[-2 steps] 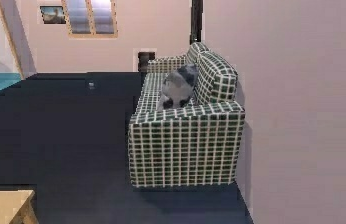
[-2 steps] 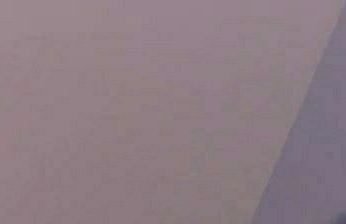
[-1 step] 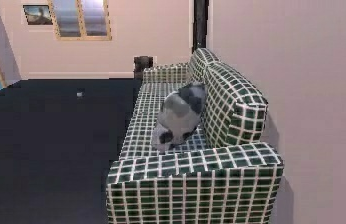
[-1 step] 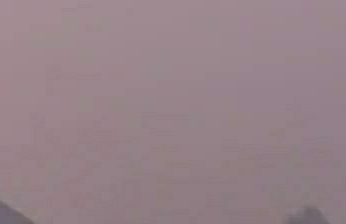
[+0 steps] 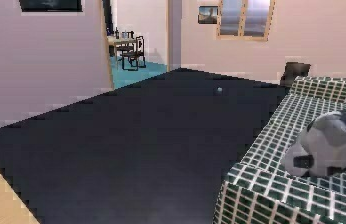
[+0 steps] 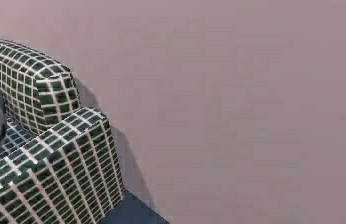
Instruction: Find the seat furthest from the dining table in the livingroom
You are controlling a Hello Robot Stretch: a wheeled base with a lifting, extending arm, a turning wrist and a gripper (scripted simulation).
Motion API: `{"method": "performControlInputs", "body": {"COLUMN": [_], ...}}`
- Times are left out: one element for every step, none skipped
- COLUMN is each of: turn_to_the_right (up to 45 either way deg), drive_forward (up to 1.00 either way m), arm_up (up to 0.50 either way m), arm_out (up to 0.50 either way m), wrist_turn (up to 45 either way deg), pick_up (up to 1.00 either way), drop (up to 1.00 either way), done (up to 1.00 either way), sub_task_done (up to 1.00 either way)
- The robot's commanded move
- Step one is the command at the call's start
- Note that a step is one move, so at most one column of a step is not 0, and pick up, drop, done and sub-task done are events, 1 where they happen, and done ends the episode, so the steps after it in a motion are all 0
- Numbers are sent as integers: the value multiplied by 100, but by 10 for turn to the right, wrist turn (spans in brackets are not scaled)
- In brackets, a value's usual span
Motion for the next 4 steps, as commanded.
{"method": "performControlInputs", "body": {"turn_to_the_right": [0, 330, 0, 0], "drive_forward": [95, 0, 100, 95], "arm_up": [0, 0, 0, 0], "arm_out": [0, 0, 0, 0], "wrist_turn": [0, 0, 0, 0], "pick_up": [0, 0, 0, 0], "drop": [0, 0, 0, 0], "done": [0, 0, 0, 0], "sub_task_done": [0, 0, 0, 0]}}
